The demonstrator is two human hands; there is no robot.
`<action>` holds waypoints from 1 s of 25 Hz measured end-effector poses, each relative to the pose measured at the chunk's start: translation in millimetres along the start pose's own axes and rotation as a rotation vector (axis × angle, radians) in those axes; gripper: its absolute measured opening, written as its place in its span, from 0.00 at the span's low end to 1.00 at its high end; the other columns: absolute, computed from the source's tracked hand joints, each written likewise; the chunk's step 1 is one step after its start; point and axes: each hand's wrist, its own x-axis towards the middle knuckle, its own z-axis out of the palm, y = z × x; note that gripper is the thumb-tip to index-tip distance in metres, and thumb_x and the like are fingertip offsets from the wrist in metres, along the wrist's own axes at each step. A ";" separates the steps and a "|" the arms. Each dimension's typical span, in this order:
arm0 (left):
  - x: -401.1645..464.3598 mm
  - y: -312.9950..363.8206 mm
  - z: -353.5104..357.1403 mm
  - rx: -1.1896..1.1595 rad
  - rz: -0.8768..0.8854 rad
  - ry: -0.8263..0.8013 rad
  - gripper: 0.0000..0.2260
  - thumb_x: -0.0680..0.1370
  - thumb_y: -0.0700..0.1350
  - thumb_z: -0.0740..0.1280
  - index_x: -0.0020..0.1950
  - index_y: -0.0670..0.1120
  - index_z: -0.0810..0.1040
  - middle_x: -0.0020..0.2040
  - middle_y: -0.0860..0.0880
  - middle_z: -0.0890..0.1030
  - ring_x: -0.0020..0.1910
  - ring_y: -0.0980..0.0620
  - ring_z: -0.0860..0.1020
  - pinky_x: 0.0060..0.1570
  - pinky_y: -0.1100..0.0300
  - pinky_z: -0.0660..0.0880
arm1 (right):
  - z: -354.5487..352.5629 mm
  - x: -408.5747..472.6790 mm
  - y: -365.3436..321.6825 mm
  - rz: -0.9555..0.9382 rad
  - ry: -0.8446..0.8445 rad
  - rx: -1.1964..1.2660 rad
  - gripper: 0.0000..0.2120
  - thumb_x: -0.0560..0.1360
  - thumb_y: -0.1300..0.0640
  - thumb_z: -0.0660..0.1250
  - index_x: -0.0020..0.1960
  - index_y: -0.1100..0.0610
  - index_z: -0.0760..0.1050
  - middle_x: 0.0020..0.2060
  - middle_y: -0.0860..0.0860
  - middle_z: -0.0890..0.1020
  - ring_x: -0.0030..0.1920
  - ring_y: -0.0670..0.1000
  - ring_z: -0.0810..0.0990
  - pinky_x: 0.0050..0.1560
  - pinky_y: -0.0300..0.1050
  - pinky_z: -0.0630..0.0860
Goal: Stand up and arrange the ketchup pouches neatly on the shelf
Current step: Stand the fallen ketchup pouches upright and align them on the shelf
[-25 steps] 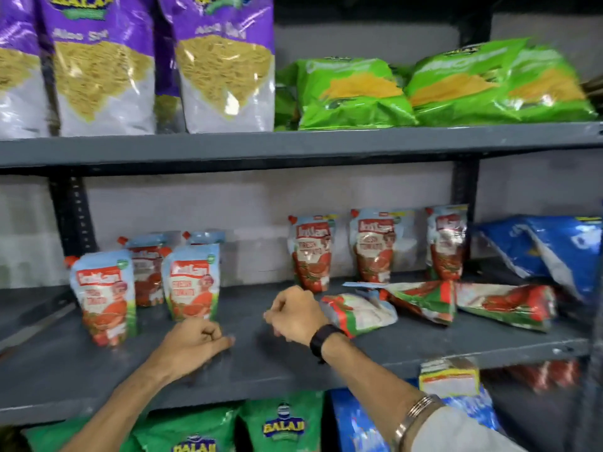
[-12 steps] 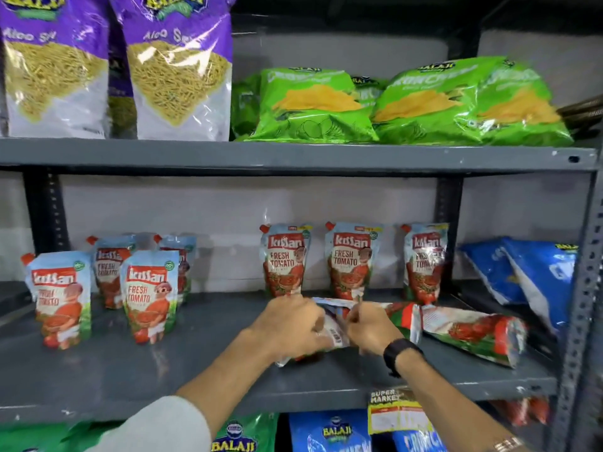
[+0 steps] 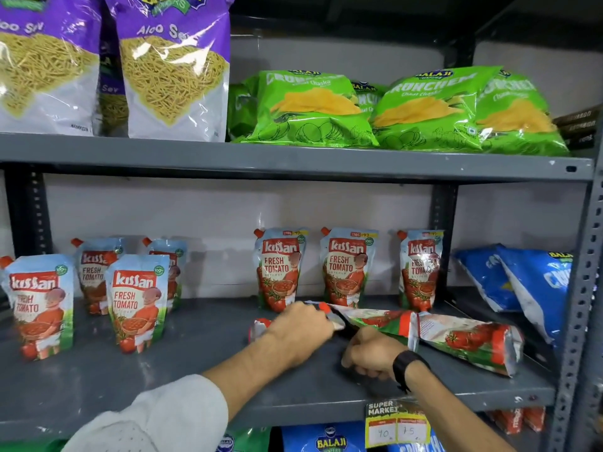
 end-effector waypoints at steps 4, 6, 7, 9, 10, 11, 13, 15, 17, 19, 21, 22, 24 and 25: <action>-12.0 -57.4 4.6 -0.265 -0.364 0.086 0.08 0.82 0.44 0.63 0.54 0.42 0.79 0.53 0.42 0.86 0.45 0.45 0.85 0.44 0.52 0.83 | 13.5 8.1 -12.0 0.002 -0.009 0.188 0.08 0.78 0.56 0.66 0.42 0.58 0.77 0.26 0.50 0.78 0.18 0.45 0.69 0.18 0.35 0.61; -22.8 -76.1 10.0 -0.464 -0.469 0.140 0.13 0.83 0.48 0.62 0.61 0.43 0.79 0.56 0.43 0.86 0.46 0.47 0.86 0.46 0.52 0.84 | 24.1 14.7 -22.3 -0.001 0.001 0.323 0.11 0.81 0.52 0.64 0.45 0.59 0.75 0.29 0.52 0.80 0.21 0.47 0.72 0.18 0.37 0.65; -28.8 -83.1 11.9 -0.537 -0.487 0.164 0.14 0.84 0.49 0.61 0.65 0.44 0.79 0.57 0.44 0.86 0.45 0.48 0.86 0.45 0.52 0.85 | 29.3 18.3 -28.8 -0.006 0.006 0.412 0.14 0.82 0.49 0.63 0.46 0.60 0.73 0.32 0.54 0.80 0.23 0.48 0.74 0.20 0.39 0.68; -42.7 -97.0 12.3 -0.654 -0.526 0.227 0.15 0.84 0.50 0.59 0.65 0.47 0.79 0.55 0.46 0.86 0.43 0.53 0.85 0.42 0.56 0.84 | 39.1 25.2 -43.1 0.001 -0.003 0.633 0.21 0.79 0.42 0.64 0.51 0.61 0.73 0.42 0.60 0.83 0.33 0.53 0.81 0.30 0.45 0.81; -50.6 -103.9 11.8 -0.696 -0.556 0.265 0.14 0.84 0.50 0.59 0.63 0.47 0.80 0.52 0.48 0.86 0.41 0.55 0.85 0.40 0.59 0.84 | 44.3 28.6 -50.1 0.008 -0.029 0.740 0.25 0.77 0.38 0.66 0.54 0.62 0.73 0.49 0.63 0.83 0.40 0.55 0.83 0.39 0.48 0.84; -58.6 -110.2 11.5 -0.736 -0.590 0.309 0.13 0.84 0.50 0.59 0.60 0.48 0.81 0.48 0.49 0.86 0.39 0.56 0.84 0.39 0.59 0.83 | 49.3 31.5 -56.4 -0.001 -0.081 0.835 0.30 0.74 0.36 0.67 0.58 0.62 0.74 0.54 0.64 0.83 0.48 0.56 0.84 0.48 0.50 0.85; -74.2 -121.2 11.8 -0.860 -0.663 0.428 0.11 0.84 0.49 0.61 0.56 0.47 0.82 0.44 0.51 0.85 0.38 0.56 0.84 0.39 0.55 0.84 | 59.3 36.4 -68.7 -0.096 -0.234 1.030 0.32 0.73 0.35 0.68 0.64 0.60 0.76 0.60 0.60 0.83 0.59 0.55 0.82 0.61 0.51 0.80; -87.0 -127.6 14.1 -1.096 -0.713 0.522 0.09 0.84 0.47 0.63 0.52 0.46 0.83 0.44 0.49 0.86 0.41 0.52 0.86 0.44 0.48 0.85 | 65.5 38.1 -83.1 -0.260 -0.346 1.208 0.27 0.77 0.38 0.66 0.67 0.55 0.76 0.64 0.55 0.83 0.66 0.55 0.79 0.67 0.57 0.75; -94.3 -129.0 17.4 -1.272 -0.740 0.531 0.09 0.84 0.45 0.63 0.51 0.45 0.82 0.47 0.47 0.87 0.46 0.50 0.86 0.49 0.45 0.85 | 65.8 38.4 -98.6 -0.396 -0.327 1.324 0.23 0.79 0.44 0.65 0.68 0.56 0.75 0.64 0.55 0.83 0.66 0.57 0.80 0.65 0.61 0.77; -94.1 -126.2 22.4 -1.323 -0.780 0.482 0.10 0.85 0.44 0.60 0.52 0.43 0.80 0.50 0.45 0.86 0.50 0.49 0.85 0.54 0.44 0.83 | 61.1 37.7 -110.0 -0.445 -0.198 1.325 0.18 0.80 0.51 0.66 0.67 0.58 0.76 0.62 0.55 0.84 0.62 0.57 0.83 0.56 0.58 0.82; -91.2 -120.3 27.9 -1.323 -0.813 0.426 0.11 0.85 0.42 0.58 0.53 0.45 0.80 0.53 0.45 0.85 0.55 0.47 0.84 0.58 0.44 0.81 | 55.2 37.7 -116.2 -0.451 -0.024 1.199 0.15 0.80 0.55 0.67 0.65 0.59 0.77 0.60 0.56 0.86 0.58 0.55 0.86 0.48 0.53 0.84; -88.9 -116.5 30.6 -1.367 -0.814 0.401 0.11 0.86 0.41 0.56 0.55 0.46 0.79 0.55 0.45 0.84 0.58 0.47 0.82 0.61 0.44 0.80 | 51.3 38.7 -116.6 -0.452 0.055 1.129 0.14 0.80 0.57 0.68 0.64 0.59 0.78 0.59 0.56 0.86 0.56 0.55 0.86 0.47 0.51 0.85; -84.7 -109.1 33.3 -1.577 -0.778 0.349 0.12 0.86 0.43 0.56 0.63 0.52 0.76 0.60 0.49 0.83 0.63 0.50 0.80 0.63 0.45 0.78 | 42.3 41.9 -116.6 -0.450 0.183 1.006 0.11 0.79 0.59 0.69 0.61 0.61 0.80 0.57 0.58 0.86 0.53 0.54 0.87 0.50 0.52 0.85; -82.3 -106.4 31.7 -1.689 -0.746 0.325 0.12 0.86 0.45 0.56 0.65 0.56 0.75 0.60 0.53 0.83 0.62 0.53 0.80 0.60 0.47 0.79 | 38.1 43.5 -116.1 -0.445 0.232 0.947 0.10 0.79 0.60 0.69 0.59 0.63 0.80 0.56 0.59 0.86 0.53 0.55 0.87 0.54 0.55 0.84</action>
